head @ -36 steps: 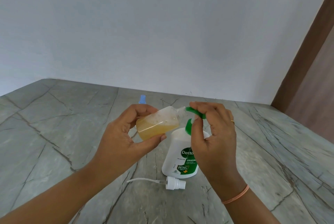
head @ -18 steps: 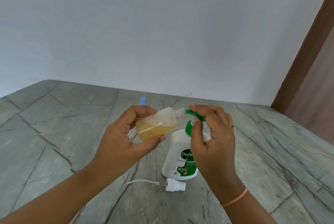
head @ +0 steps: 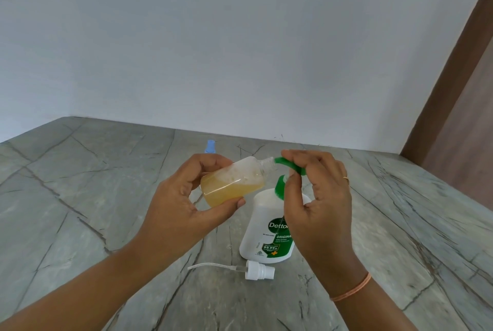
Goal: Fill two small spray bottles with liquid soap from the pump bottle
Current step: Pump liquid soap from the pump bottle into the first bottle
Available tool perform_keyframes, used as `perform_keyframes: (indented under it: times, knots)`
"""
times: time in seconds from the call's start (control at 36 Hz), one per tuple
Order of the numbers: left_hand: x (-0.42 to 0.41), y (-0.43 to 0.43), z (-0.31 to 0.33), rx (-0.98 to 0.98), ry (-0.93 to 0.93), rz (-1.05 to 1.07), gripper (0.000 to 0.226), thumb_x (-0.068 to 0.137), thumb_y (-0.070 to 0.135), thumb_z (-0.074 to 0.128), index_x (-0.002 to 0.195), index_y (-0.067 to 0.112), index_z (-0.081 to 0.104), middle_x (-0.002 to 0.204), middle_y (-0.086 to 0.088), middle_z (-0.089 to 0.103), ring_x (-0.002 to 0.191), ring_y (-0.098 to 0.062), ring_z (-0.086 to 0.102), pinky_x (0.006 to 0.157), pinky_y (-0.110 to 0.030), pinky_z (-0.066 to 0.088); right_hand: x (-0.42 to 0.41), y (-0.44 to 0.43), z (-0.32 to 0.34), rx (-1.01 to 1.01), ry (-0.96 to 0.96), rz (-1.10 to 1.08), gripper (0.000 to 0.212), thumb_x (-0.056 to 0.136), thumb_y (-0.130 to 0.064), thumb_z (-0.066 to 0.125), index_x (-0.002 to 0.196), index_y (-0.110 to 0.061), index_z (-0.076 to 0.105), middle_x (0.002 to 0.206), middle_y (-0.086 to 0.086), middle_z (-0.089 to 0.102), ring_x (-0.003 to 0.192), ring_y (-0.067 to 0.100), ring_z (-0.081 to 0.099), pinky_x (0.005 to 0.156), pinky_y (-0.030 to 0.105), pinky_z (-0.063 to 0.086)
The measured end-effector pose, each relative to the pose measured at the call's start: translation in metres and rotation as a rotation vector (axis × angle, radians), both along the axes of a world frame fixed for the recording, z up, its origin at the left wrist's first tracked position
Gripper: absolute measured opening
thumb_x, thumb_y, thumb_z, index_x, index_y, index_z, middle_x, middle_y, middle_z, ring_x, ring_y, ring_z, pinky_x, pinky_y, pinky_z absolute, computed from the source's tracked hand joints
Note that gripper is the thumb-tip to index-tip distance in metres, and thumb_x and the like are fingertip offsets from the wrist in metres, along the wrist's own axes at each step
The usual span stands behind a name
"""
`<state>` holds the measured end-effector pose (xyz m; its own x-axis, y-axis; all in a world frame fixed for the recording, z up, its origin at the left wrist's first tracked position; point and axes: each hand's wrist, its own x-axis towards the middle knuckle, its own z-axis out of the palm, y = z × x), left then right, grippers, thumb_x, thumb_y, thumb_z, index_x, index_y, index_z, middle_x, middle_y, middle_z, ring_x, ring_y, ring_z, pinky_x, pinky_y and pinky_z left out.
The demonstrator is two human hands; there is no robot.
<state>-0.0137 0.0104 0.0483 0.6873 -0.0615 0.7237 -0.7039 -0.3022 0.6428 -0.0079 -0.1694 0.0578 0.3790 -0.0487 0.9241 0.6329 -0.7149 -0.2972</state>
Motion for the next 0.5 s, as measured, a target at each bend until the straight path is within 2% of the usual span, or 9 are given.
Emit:
perform_keyframes:
  times: [0.31, 0.5]
  knots:
    - [-0.0001, 0.0009, 0.0003, -0.015, -0.009, 0.0, 0.045, 0.063, 0.042, 0.072, 0.104, 0.038, 0.055, 0.099, 0.026, 0.061, 0.093, -0.003, 0.061, 0.074, -0.008, 0.047, 0.0039, 0.0023, -0.0083, -0.001, -0.043, 0.028, 0.027, 0.084, -0.014, 0.044, 0.106, -0.02, 0.06, 0.101, -0.013, 0.05, 0.094, 0.01, 0.048, 0.072, 0.048, 0.047]
    - [-0.0007, 0.0009, 0.0005, -0.007, -0.007, 0.004, 0.045, 0.063, 0.043, 0.071, 0.104, 0.039, 0.055, 0.099, 0.026, 0.061, 0.093, -0.002, 0.06, 0.074, -0.007, 0.046, 0.0019, 0.0033, -0.0056, 0.017, -0.004, 0.018, 0.029, 0.084, -0.016, 0.043, 0.103, -0.015, 0.065, 0.1, -0.013, 0.051, 0.093, 0.008, 0.047, 0.072, 0.047, 0.049]
